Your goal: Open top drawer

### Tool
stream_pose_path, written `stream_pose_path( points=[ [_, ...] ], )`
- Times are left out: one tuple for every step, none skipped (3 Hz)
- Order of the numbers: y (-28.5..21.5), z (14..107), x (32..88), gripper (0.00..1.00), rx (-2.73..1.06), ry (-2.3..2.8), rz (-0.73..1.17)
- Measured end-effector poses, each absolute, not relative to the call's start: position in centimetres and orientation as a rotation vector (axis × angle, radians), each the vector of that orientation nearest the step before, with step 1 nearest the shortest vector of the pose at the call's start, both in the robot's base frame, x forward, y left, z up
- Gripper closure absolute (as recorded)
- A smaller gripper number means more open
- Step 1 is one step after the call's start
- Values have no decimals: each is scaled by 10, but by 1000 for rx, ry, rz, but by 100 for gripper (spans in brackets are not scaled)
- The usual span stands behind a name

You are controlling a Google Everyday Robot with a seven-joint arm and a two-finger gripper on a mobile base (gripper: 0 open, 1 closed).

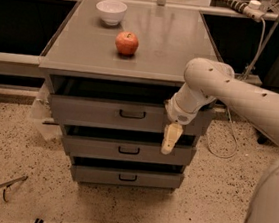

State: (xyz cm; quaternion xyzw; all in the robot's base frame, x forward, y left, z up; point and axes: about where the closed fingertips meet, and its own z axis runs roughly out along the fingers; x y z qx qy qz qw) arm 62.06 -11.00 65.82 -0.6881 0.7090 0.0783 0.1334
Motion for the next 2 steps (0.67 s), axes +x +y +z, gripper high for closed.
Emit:
stream_pose_path(
  points=[
    [-110,661,620,0,-1996,2057,229],
    [-111,661,608,0,-1997,2077,268]
  ],
)
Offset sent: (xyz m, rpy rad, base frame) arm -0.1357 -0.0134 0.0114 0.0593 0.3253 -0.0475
